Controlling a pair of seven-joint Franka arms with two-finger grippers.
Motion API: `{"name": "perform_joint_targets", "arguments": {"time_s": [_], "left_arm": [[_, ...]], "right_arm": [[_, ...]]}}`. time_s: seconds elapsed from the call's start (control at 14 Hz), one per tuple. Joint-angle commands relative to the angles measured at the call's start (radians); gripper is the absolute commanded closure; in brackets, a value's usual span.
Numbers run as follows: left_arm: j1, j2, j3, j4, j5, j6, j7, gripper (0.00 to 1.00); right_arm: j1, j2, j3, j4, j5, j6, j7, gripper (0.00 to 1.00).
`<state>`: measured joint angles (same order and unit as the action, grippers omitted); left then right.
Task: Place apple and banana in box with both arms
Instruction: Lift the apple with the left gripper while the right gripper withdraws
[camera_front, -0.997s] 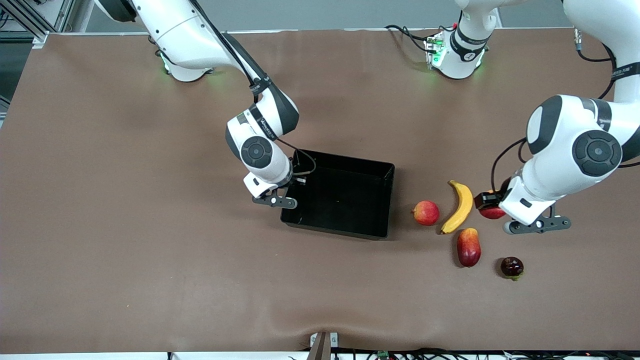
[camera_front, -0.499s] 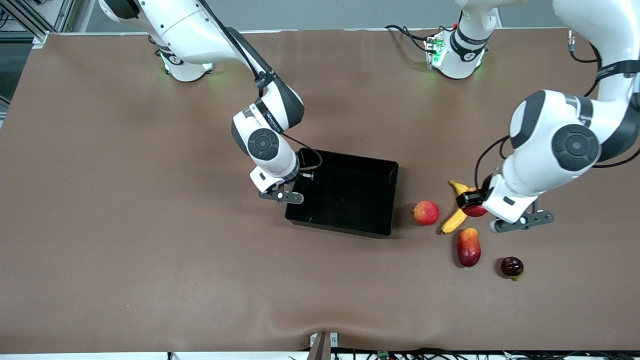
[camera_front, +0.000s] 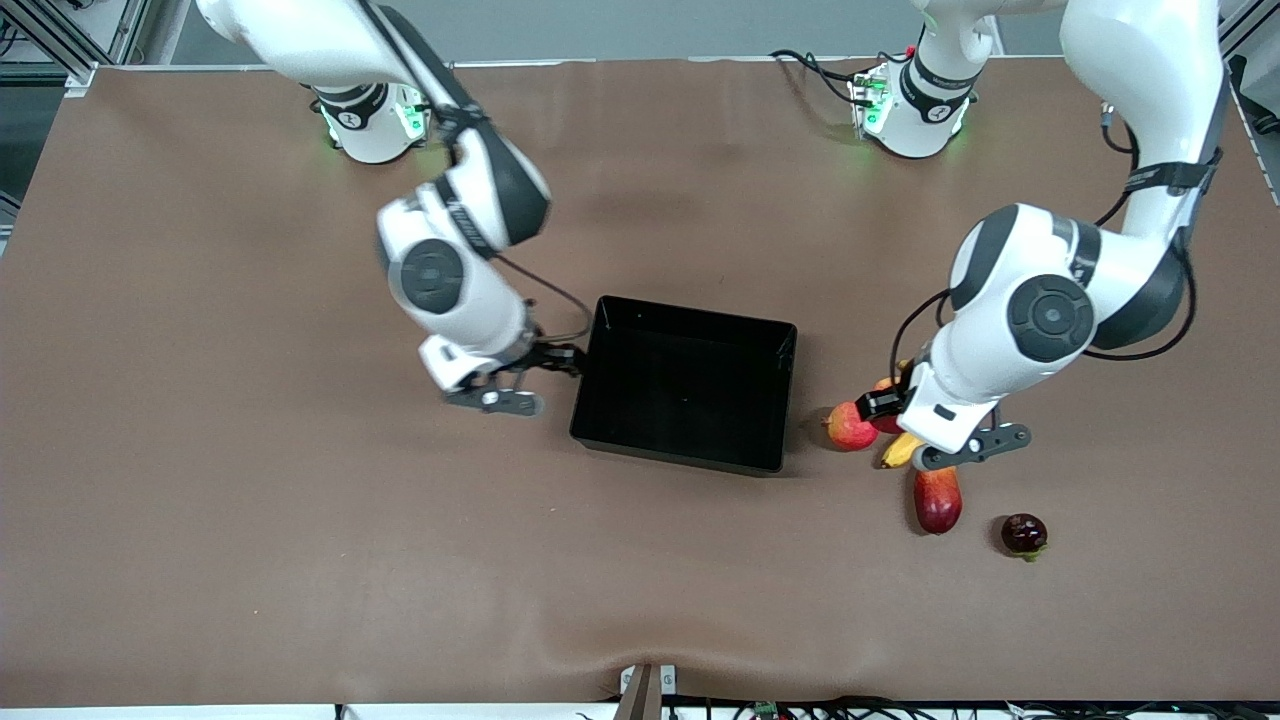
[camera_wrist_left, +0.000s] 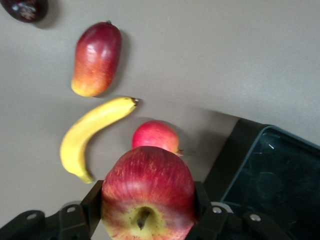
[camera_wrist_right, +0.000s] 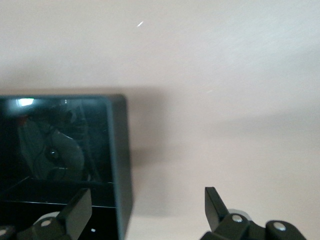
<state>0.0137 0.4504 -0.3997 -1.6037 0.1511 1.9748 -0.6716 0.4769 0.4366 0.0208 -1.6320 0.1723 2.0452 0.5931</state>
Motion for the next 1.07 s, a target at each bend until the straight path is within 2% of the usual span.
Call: {"name": "perform_joint_targets", "arguments": {"time_s": [0.0, 0.43, 0.78, 1.0], "left_arm": [[-0.034, 0.019, 0.002, 0.018, -0.001, 0.019, -0.078, 1.0], [-0.118, 0.05, 0.002, 0.021, -0.001, 0.067, -0.258, 1.0], [-0.219, 0.115, 0.009, 0.025, 0.001, 0.147, -0.439, 1.0], [-0.236, 0.14, 0.009, 0.013, 0.022, 0.153, -0.468, 1.0]], "right_arm": [[-0.104, -0.07, 0.014, -0.028, 0.015, -0.08, -0.105, 0.0], [-0.332, -0.153, 0.013, -0.028, 0.015, -0.221, -0.363, 0.0], [-0.475, -0.197, 0.013, -0.023, 0.009, -0.257, -0.532, 0.0], [-0.526, -0.245, 0.011, -0.012, 0.003, -0.304, -0.558, 0.0]]}}
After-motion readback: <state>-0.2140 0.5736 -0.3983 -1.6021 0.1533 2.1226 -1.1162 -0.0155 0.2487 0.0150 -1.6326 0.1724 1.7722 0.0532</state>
